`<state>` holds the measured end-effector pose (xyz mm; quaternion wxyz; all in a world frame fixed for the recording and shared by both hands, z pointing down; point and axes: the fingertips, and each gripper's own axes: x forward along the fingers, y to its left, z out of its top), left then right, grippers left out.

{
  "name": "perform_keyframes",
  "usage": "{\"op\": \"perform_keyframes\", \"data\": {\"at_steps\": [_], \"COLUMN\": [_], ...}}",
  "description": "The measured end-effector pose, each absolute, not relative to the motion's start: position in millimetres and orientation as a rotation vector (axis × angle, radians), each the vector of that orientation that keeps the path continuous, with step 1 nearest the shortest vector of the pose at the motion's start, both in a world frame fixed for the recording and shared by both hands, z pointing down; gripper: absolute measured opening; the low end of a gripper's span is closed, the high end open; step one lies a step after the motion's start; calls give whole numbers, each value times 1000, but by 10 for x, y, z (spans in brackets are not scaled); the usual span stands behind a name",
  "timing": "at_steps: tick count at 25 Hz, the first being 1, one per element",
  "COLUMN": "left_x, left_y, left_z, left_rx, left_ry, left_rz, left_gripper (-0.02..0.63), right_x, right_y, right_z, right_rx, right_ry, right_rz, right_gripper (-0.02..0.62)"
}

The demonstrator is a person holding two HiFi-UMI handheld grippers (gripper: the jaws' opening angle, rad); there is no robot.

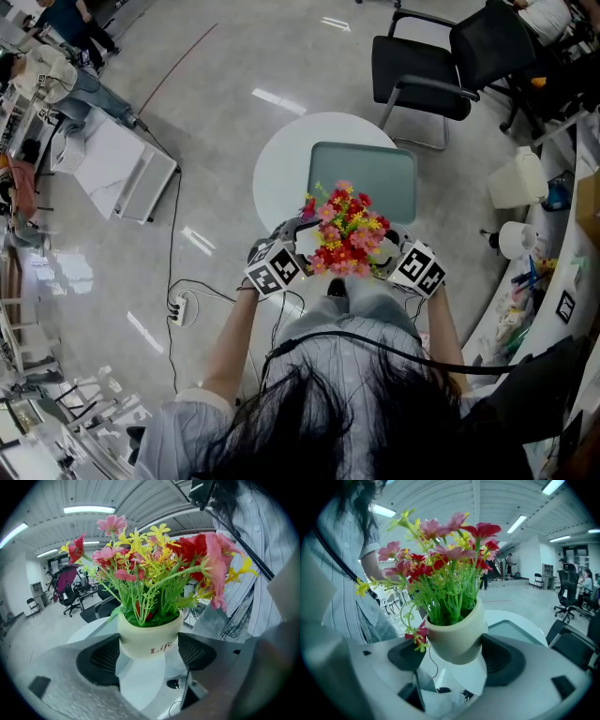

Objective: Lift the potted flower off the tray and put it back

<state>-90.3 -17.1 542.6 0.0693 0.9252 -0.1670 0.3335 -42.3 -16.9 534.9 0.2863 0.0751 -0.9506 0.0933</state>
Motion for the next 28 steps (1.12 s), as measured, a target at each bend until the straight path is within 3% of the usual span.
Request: {"op": "perform_keyframes", "data": {"at_steps": [28], "left_x": [-775], "left_y": [-1146], "left_z": [5657], "left_rx": [2693], "left_ry": [-567], "left_rz": [979], "left_gripper": [379], "right_x": [-285], "right_y": [-1187], "right_z": [5551], "right_rx": [129], "right_ry": [-2504], "right_rz": [254], "right_gripper": [357]}}
